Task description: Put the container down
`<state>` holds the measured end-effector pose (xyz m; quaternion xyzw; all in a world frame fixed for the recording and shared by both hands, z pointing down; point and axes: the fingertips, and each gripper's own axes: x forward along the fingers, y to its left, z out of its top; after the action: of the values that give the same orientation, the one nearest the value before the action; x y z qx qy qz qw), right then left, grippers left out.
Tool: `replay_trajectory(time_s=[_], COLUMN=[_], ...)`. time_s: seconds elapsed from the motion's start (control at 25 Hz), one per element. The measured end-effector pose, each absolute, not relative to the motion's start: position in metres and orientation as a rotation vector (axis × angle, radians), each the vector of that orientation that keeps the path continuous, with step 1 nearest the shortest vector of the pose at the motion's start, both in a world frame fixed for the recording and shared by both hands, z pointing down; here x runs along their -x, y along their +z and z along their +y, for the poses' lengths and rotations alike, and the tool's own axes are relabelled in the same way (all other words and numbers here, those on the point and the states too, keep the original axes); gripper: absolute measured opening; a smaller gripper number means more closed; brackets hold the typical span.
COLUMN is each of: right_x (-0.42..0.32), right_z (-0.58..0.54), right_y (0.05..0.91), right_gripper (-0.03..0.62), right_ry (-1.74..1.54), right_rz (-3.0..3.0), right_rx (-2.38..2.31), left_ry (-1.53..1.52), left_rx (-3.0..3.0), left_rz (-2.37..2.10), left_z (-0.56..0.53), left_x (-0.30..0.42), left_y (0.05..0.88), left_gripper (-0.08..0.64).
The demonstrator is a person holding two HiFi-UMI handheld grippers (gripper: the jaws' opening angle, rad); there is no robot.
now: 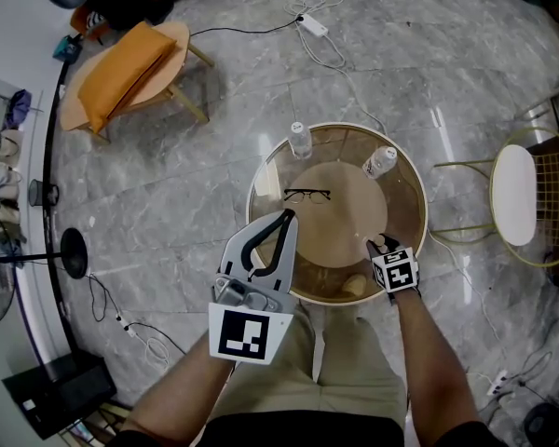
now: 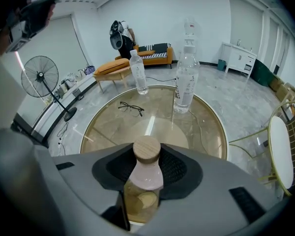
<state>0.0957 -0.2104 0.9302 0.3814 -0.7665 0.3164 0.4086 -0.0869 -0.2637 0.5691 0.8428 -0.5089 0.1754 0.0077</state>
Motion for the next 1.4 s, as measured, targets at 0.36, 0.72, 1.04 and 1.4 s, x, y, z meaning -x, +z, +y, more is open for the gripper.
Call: replay_trajectory(time_s=[0.36,0.72,1.04,1.4], right_x=[-0.101,-0.104,-0.103,-0.098], right_z=[-0.211,-0.204,-0.204,-0.199], right_y=[0.952,0.976,0.981,0.981], right_gripper=[0.155,0.156,0.156,0.161], right_ry=[0.79,0.799,0.811,0.788], right_rz=[-1.906,-1.86,-1.849,-1.856], right_rx=[-0.928,-0.941,-0.968,-0.897], left_ry=[0.579,0.593,0.586,0.588], left_rx=[-2.619,-2.571,-2.55,-2.546], left_rz=[-1.597,-1.621,-1.643,-1.639], left_z=[-0.262,-0.255,-0.256,-0.257], left_x=[0.086,0.096,0.098,0.094], left_y=[0.577,0.589,0.588,0.585], left_gripper=[0.015,0.015,0.015,0.015])
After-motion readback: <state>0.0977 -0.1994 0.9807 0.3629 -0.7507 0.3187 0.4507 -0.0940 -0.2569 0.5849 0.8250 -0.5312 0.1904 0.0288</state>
